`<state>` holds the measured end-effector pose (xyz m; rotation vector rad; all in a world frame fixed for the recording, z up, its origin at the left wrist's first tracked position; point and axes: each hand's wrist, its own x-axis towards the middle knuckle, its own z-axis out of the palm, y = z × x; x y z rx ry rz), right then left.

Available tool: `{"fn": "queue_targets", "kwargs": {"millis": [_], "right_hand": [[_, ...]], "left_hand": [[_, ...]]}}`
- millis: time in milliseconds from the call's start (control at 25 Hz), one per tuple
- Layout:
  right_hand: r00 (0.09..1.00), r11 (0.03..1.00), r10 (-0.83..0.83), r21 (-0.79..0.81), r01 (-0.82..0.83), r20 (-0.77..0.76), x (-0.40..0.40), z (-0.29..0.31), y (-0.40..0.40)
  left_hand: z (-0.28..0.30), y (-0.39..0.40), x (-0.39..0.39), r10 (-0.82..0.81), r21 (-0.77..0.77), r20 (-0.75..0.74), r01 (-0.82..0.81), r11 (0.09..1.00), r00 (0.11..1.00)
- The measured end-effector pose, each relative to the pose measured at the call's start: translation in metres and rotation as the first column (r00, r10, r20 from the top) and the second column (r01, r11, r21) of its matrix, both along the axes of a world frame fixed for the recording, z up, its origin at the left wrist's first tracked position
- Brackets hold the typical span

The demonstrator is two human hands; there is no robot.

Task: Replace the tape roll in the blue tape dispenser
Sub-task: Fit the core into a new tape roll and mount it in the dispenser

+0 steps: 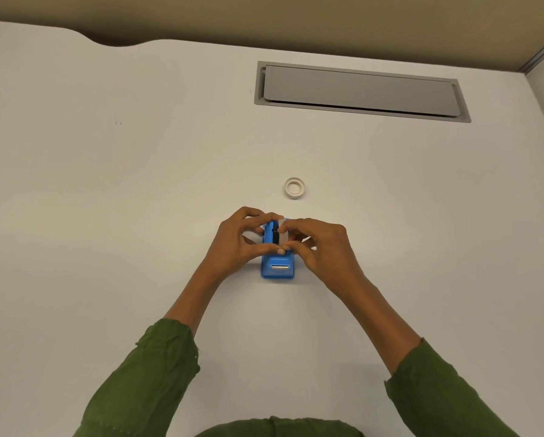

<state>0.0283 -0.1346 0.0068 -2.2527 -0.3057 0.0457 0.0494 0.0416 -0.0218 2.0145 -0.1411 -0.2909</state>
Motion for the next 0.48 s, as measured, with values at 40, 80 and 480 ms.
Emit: {"fn": "queue_targets", "kwargs": {"millis": [40, 80, 480], "right_hand": [[1.000, 1.000, 0.003, -0.004, -0.003, 0.014, -0.0004, 0.0000, 0.0000], [1.000, 1.000, 0.006, -0.011, -0.005, 0.030, -0.0006, 0.0002, -0.0001], [0.998, 0.995, 0.050, -0.088, -0.047, 0.042, -0.0014, 0.0027, -0.0015]], "left_hand": [[0.0001, 0.0002, -0.0002, 0.000, 0.005, 0.002, 0.000, 1.000, 1.000], [-0.0001, 0.0003, 0.0000, -0.001, 0.010, 0.004, 0.001, 1.000, 1.000], [0.0027, 0.0011, -0.0008, -0.012, -0.014, 0.002, 0.012, 1.000, 1.000]]}}
